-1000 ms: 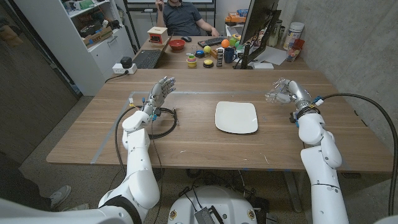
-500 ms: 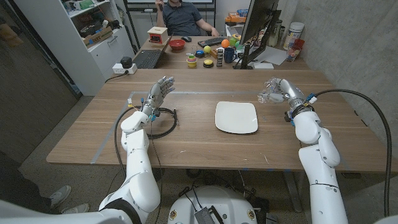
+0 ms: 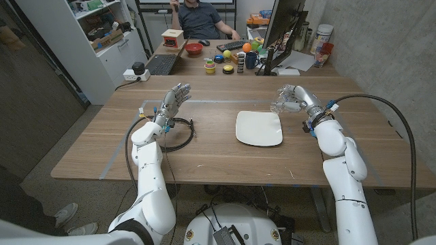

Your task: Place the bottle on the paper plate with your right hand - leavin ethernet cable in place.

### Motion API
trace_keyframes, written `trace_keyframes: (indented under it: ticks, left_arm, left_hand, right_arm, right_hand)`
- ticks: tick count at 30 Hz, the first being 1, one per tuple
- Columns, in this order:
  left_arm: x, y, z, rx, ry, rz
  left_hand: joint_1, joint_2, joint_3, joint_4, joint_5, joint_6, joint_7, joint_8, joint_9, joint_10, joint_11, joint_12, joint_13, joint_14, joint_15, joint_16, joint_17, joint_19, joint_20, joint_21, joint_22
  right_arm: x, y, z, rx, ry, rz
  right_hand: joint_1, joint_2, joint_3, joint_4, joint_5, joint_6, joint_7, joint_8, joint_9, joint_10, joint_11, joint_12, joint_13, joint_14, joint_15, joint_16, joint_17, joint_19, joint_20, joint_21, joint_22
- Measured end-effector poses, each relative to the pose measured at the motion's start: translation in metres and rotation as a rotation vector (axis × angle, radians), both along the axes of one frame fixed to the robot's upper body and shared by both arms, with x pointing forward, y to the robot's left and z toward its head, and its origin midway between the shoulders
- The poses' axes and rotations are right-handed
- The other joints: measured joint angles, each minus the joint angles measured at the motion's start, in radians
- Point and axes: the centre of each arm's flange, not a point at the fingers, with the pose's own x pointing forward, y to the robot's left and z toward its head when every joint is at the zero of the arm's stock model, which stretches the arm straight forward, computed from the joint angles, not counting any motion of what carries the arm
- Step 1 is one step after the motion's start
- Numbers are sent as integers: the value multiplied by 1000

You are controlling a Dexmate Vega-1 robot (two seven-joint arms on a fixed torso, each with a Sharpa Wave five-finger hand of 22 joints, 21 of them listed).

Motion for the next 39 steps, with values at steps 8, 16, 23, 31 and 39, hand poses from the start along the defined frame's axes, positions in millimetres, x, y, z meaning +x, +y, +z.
trace_keyframes:
  ticks: [8, 16, 23, 31, 39]
  left_arm:
    - [0, 0, 0, 3, -1, -4]
    - [1, 0, 0, 4, 1, -7]
    - [3, -1, 1, 6, 2, -10]
    - [5, -1, 3, 14, 3, -9]
    - [8, 0, 4, 18, 4, -8]
  left_hand:
    - [0, 0, 0, 0, 0, 0, 0, 0, 0, 0, 0, 0, 0, 0, 0, 0, 0, 0, 0, 0, 0]
    - [-4, -4, -4, -4, 0, 0, 0, 0, 0, 0, 0, 0, 0, 0, 0, 0, 0, 0, 0, 0, 0]
    - [-8, 0, -4, -4, 0, 0, 0, 0, 0, 0, 0, 0, 0, 0, 0, 0, 0, 0, 0, 0, 0]
    - [-8, 0, -4, -4, 0, 0, 0, 0, 0, 0, 0, 0, 0, 0, 0, 0, 0, 4, -4, 0, 0]
    - [-8, 0, -4, -4, 0, 0, 0, 0, 0, 0, 0, 0, 0, 0, 0, 0, 0, 6, -6, -8, 0]
  right_arm:
    - [2, 14, -1, -23, 12, 40]
    - [5, 25, -5, -49, 20, 62]
    - [8, 37, -8, -77, 23, 87]
    - [14, 48, -11, -94, 29, 112]
    - [20, 59, -14, -109, 34, 130]
  right_hand:
    - [0, 0, 0, 0, 0, 0, 0, -3, 0, 0, 0, 0, 1, 0, 0, 0, 5, 0, 0, 8, 5]
    - [0, 0, -4, 4, -1, 0, 0, -4, 0, 0, 0, 1, 1, 0, 0, 0, 7, 0, 0, 16, 5]
    - [0, 0, -4, 4, -1, 0, 0, -10, 5, 0, 0, 1, 2, 0, 0, -1, 9, -5, 5, 20, 5]
    - [0, 0, -4, 4, -4, 0, 0, -11, 5, 0, 0, 0, 3, 0, 0, -3, 14, -5, 5, 27, 5]
    - [0, 0, -4, 4, -4, 0, 0, -11, 5, 6, 5, 0, 4, 0, 0, 3, 18, -5, 5, 33, 4]
